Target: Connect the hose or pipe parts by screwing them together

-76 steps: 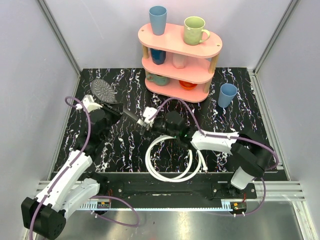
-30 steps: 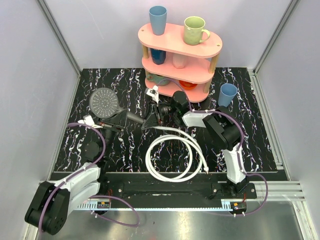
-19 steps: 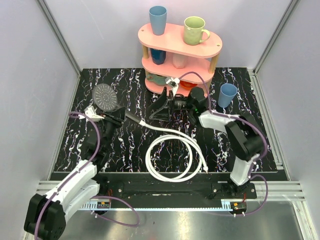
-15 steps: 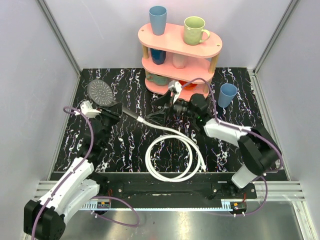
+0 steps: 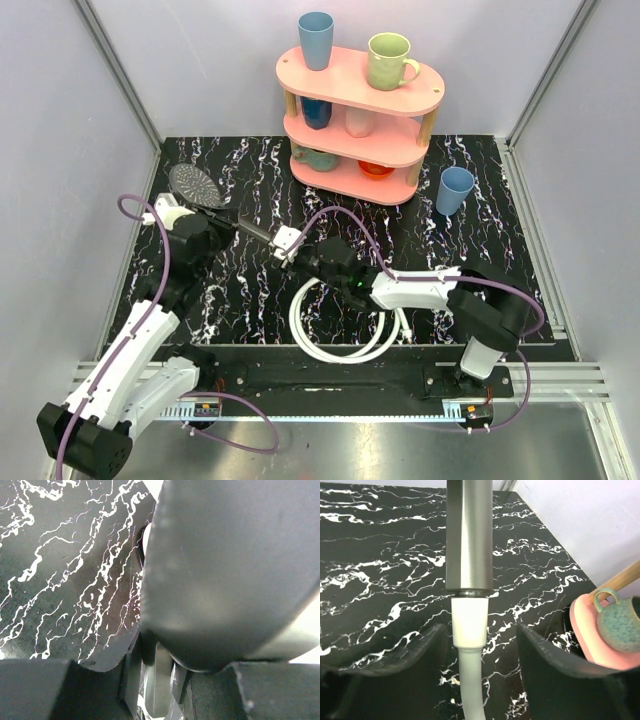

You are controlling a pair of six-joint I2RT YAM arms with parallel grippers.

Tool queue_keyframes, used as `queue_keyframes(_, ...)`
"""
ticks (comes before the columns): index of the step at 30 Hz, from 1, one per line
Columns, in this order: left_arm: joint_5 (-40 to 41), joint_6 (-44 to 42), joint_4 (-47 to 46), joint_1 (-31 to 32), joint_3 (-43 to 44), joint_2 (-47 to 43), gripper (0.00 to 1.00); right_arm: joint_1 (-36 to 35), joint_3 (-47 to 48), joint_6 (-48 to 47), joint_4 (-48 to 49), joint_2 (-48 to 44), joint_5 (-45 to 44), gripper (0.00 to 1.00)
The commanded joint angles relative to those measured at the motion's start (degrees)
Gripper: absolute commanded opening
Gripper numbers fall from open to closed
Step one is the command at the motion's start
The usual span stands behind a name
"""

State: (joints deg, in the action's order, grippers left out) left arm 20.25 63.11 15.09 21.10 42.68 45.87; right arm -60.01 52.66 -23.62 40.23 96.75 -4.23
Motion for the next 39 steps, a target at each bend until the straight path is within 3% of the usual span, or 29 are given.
queue_keyframes(1,-1.4,4.6,-0.1,0.2,4.3,-1.1,0.0,-1.8,3.1,-5.9,5.9,1.9,-9.6,0.56)
queue_keyframes(9,-4.7,8.2,0.2,0.2,0.0,-2.0,0.0,-1.8,6.1,-2.1,5.5,3.6,-4.6,0.46)
queue_keyframes(13,-5.0,8.5,0.2,0.2,-1.0,-2.6,0.0,-1.8,6.7,-1.9,4.9,3.5,-3.9,0.22)
queue_keyframes(14,-5.0,8.3,-0.3,0.2,-1.1,-2.8,0.0,-1.7,6.7,-1.2,4.3,3.3,-3.0,0.08)
queue_keyframes(16,-5.7,5.7,-4.9,0.2,-2.5,-3.8,0.0,-0.6,7.7,0.8,0.8,2.2,1.6,0.0)
queue_keyframes(17,-6.5,4.0,-8.4,0.2,-5.4,-4.3,0.0,0.5,8.0,4.9,-0.4,1.7,4.2,0.0)
queue_keyframes(18,-9.5,-2.3,-13.0,0.2,-7.5,-5.0,0.0,2.0,8.2,7.7,-1.5,0.5,13.5,0.0)
queue_keyframes(19,-11.5,-6.4,-25.0,0.2,-10.1,-7.0,0.0,6.0,8.2,10.8,-1.6,-0.2,18.9,0.0)
queue_keyframes(20,-13.1,-9.6,-30.9,0.1,-16.0,-8.2,0.0,8.3,8.4,17.8,-1.6,-0.6,24.6,0.0)
queue_keyframes(21,-13.7,-11.8,-35.6,0.1,-18.9,-9.4,0.0,10.4,9.2,21.2,-0.4,-0.7,35.0,0.0)
queue_keyframes(22,-13.3,-12.3,-43.0,0.1,-21.5,-11.5,0.0,12.6,9.7,23.2,0.1,-0.5,39.9,0.0)
queue_keyframes(27,-17.5,-20.6,-57.3,0.0,-30.9,-12.2,0.0,22.0,18.9,39.7,1.8,6.0,70.4,0.0)
queue_keyframes(28,-18.2,-21.0,-63.9,0.0,-32.2,-11.6,0.0,22.8,20.6,42.5,3.1,7.5,73.7,0.0)
queue_keyframes(31,-19.0,-20.5,-74.7,-0.1,-36.0,-7.5,0.0,25.3,24.6,58.7,17.6,13.1,79.8,0.04)
queue_keyframes(32,-18.9,-20.7,-76.0,-0.1,-36.3,-6.2,0.0,25.7,26.4,69.4,23.1,16.4,80.3,0.09)
queue_keyframes(33,-17.9,-20.7,-76.5,-0.2,-36.3,-3.8,0.0,27.1,27.7,74.9,32.8,18.2,79.8,0.14)
queue_keyframes(35,-15.9,-20.0,-77.1,-0.4,-35.8,-1.6,0.0,28.7,31.1,89.2,42.2,23.2,78.9,0.3)
queue_keyframes(36,-13.3,-19.2,-77.7,-0.5,-35.8,0.2,0.0,29.7,31.9,92.0,46.3,24.2,77.4,0.33)
queue_keyframes(39,-10.7,-18.1,-76.5,-1.6,-33.8,3.4,0.0,31.6,30.8,91.0,44.5,24.0,76.0,0.52)
